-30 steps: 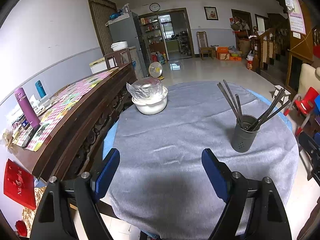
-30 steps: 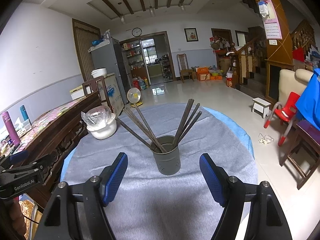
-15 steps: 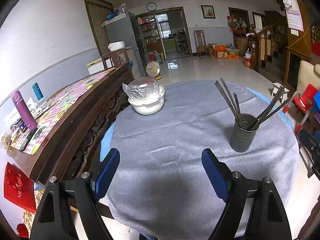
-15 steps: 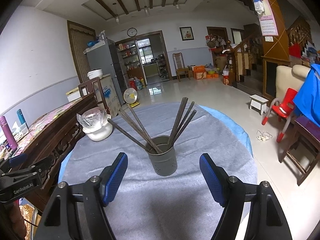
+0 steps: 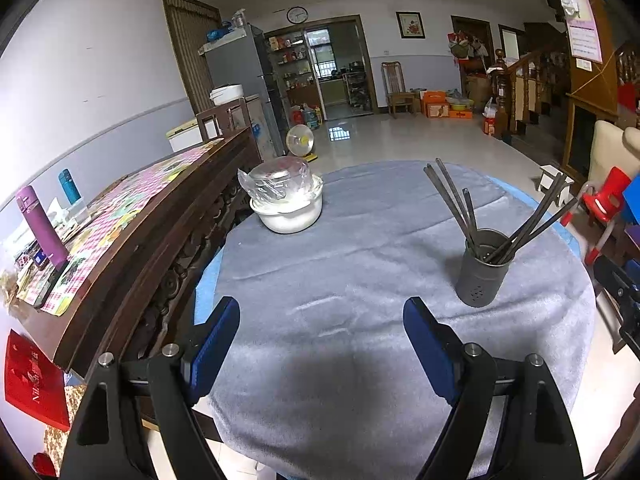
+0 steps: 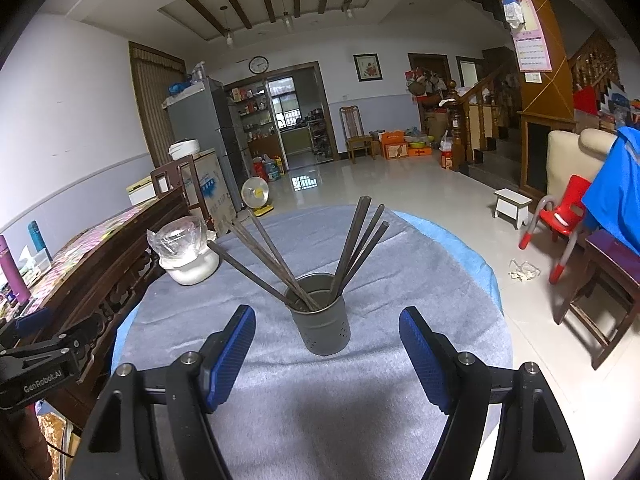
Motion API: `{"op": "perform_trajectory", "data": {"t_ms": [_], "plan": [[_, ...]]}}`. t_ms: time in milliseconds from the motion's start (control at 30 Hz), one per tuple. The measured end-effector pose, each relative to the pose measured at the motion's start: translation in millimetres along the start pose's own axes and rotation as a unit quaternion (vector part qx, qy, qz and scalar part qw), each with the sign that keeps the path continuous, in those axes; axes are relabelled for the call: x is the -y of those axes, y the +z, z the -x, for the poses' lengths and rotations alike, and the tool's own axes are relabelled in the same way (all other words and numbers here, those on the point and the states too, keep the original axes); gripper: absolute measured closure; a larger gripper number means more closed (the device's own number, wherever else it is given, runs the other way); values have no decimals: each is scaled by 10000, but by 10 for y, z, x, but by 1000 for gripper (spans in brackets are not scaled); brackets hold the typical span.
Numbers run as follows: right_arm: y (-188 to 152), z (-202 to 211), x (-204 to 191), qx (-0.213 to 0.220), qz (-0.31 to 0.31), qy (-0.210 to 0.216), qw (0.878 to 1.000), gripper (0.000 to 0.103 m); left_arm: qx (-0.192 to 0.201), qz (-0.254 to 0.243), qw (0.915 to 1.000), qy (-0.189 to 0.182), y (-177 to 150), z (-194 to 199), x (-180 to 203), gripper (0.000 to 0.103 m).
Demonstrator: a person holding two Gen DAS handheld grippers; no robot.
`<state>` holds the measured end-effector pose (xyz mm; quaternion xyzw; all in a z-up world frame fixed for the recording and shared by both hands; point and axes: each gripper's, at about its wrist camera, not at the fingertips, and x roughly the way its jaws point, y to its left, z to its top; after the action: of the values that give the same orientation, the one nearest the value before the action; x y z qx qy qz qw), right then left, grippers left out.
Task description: Organize utensils
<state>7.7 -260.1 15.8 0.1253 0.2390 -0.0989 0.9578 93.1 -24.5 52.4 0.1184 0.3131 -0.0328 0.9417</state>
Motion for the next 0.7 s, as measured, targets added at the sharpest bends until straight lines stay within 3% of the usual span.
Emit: {"op": "perform_trajectory", "data": {"t_ms": [700], "plan": [[27, 61, -268, -13, 249, -238, 9994, 25, -56, 127, 9997, -222, -61, -118, -205, 19]]}}
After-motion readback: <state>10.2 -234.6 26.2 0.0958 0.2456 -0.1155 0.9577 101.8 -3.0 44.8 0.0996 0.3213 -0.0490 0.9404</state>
